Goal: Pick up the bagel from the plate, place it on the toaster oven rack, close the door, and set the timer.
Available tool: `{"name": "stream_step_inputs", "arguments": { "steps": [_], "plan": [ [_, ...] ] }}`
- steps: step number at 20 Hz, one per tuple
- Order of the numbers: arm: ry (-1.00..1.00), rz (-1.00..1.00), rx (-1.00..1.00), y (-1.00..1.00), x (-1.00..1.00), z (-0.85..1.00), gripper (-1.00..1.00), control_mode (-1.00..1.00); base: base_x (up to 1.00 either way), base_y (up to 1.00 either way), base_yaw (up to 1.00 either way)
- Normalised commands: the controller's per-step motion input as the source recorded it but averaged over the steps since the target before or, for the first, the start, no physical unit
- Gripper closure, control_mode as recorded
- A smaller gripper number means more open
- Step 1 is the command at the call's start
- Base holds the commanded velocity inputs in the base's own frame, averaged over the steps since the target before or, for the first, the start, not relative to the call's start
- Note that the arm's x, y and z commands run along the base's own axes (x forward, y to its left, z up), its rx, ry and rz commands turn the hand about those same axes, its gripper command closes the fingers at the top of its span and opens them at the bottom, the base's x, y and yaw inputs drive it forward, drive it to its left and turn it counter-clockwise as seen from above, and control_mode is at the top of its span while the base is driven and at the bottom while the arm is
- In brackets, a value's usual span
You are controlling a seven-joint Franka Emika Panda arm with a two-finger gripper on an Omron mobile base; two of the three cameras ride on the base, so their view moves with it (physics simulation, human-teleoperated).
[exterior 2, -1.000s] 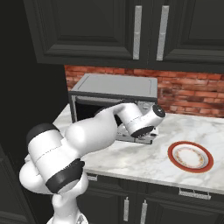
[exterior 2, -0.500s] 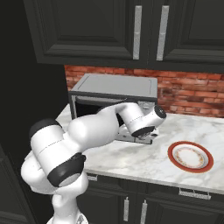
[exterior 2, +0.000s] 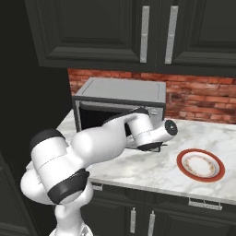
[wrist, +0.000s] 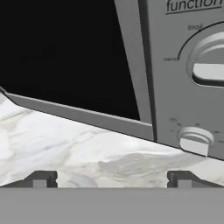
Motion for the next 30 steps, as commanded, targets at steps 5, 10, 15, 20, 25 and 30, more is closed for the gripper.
{"name": "stream_step_inputs", "arguments": {
  "steps": [5, 10, 15, 20, 25, 30],
  "plan": [
    [0.00, 0.00, 0.00, 0.00, 0.21, -0.01, -1.00, -1.00, 0.00, 0.00, 0.00],
    [0.08, 0.00, 0.02, -0.07, 0.29, 0.00, -1.00, -1.00, 0.00, 0.00, 0.00],
    [0.07, 0.00, 0.02, -0.14, 0.09, -0.11, -1.00, -1.00, 0.00, 0.00, 0.00],
    [0.02, 0.00, 0.01, -0.13, 0.00, -0.17, -1.00, -1.00, 0.00, 0.00, 0.00],
    [0.00, 0.00, 0.01, -0.04, 0.00, -0.14, -1.00, -1.00, 0.00, 0.00, 0.00],
    [0.00, 0.00, 0.02, 0.00, 0.07, -0.04, -1.00, -1.00, 0.00, 0.00, 0.00]
  ]
}}
